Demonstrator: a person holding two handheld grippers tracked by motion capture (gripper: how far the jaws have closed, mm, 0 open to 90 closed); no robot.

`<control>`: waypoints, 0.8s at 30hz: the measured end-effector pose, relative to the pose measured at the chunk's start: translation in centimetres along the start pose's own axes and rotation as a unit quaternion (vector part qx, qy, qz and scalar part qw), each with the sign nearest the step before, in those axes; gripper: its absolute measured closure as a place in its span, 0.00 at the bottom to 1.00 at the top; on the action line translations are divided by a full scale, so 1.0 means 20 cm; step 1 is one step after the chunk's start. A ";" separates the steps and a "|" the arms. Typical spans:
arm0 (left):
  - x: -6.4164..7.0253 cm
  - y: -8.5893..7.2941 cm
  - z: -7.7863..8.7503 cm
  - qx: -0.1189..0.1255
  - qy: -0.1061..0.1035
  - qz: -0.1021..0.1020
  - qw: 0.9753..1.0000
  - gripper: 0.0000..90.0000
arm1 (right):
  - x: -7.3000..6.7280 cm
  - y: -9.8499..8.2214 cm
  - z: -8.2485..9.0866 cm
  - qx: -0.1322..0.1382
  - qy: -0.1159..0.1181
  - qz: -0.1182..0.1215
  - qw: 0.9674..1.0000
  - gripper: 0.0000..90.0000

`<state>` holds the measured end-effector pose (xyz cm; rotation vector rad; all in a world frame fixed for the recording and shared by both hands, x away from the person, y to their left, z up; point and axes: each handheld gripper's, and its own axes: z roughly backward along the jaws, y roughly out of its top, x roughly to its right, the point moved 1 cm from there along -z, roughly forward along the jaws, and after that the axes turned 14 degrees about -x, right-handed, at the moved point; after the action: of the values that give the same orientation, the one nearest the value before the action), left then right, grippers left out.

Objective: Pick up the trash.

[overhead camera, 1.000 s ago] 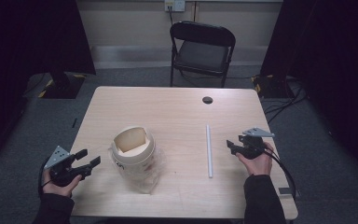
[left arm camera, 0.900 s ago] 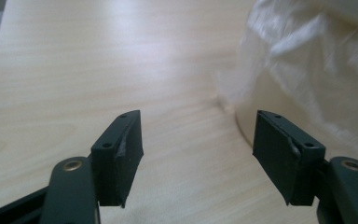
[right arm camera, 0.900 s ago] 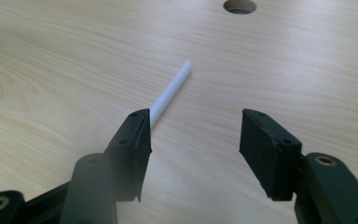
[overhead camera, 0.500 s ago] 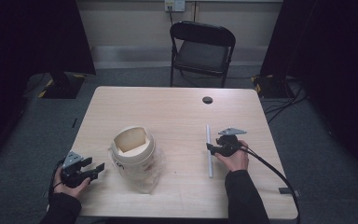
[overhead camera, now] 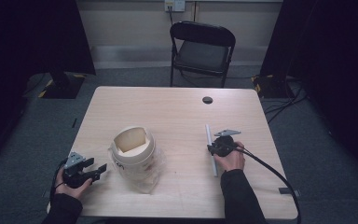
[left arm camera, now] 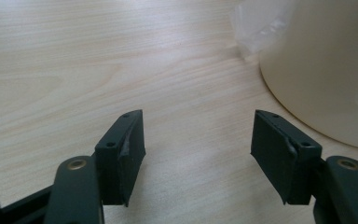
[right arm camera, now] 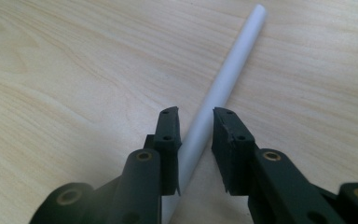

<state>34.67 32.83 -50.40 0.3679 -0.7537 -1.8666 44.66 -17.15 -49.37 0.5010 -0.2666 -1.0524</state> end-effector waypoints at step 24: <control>0.01 0.03 0.01 0.013 -0.007 -0.005 1.000 0.40 | 0.02 -0.06 0.02 0.009 0.019 0.021 1.000 0.84</control>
<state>34.93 32.57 -49.94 0.3759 -0.7890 -1.8723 43.73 -18.09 -49.78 0.5302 -0.2522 -0.9996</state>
